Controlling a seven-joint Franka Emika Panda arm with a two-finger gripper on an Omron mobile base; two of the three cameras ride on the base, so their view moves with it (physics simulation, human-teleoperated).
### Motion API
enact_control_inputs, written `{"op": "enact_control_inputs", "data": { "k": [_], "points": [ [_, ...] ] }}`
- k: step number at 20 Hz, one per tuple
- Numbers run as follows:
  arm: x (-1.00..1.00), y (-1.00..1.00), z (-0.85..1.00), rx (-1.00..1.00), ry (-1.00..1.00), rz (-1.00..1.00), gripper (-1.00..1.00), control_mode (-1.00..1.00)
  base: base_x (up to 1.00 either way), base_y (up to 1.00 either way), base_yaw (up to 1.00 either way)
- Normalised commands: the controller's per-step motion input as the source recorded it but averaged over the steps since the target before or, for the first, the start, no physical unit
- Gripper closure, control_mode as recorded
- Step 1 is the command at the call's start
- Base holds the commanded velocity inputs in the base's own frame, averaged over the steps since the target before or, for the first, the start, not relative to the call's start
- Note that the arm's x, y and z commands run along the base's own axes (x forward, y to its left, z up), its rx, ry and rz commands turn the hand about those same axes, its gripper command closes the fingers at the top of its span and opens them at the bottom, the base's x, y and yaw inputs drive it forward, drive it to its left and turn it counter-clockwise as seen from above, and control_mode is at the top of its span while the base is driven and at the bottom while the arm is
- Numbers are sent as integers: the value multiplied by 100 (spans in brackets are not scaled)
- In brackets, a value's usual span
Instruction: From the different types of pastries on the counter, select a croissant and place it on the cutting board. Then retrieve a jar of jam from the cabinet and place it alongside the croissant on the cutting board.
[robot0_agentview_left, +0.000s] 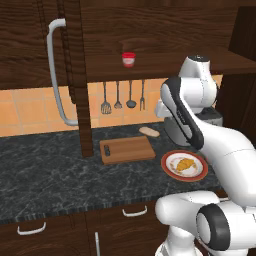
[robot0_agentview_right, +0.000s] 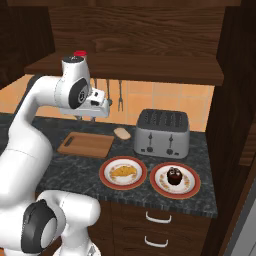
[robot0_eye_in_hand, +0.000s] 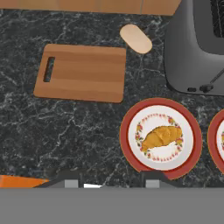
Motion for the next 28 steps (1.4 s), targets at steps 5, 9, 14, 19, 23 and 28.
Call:
{"op": "enact_control_inputs", "data": {
  "k": [5, 9, 14, 19, 23, 28],
  "points": [
    [-28, -7, 0, 4, -18, -9, -100, -100, 0, 0, 0],
    [-52, -15, -10, 2, -16, -26, -100, -100, 0, 0, 0],
    [-14, -5, -15, 0, 0, -39, -100, -100, 0, 0, 0],
    [-11, -22, -28, 1, 0, -35, -100, -100, 0, 0, 0],
    [0, -40, -69, 0, 0, -24, -100, -100, 0, 0, 0],
    [0, -50, -80, 4, 0, -17, -100, -100, 0, 0, 0]
  ]
}}
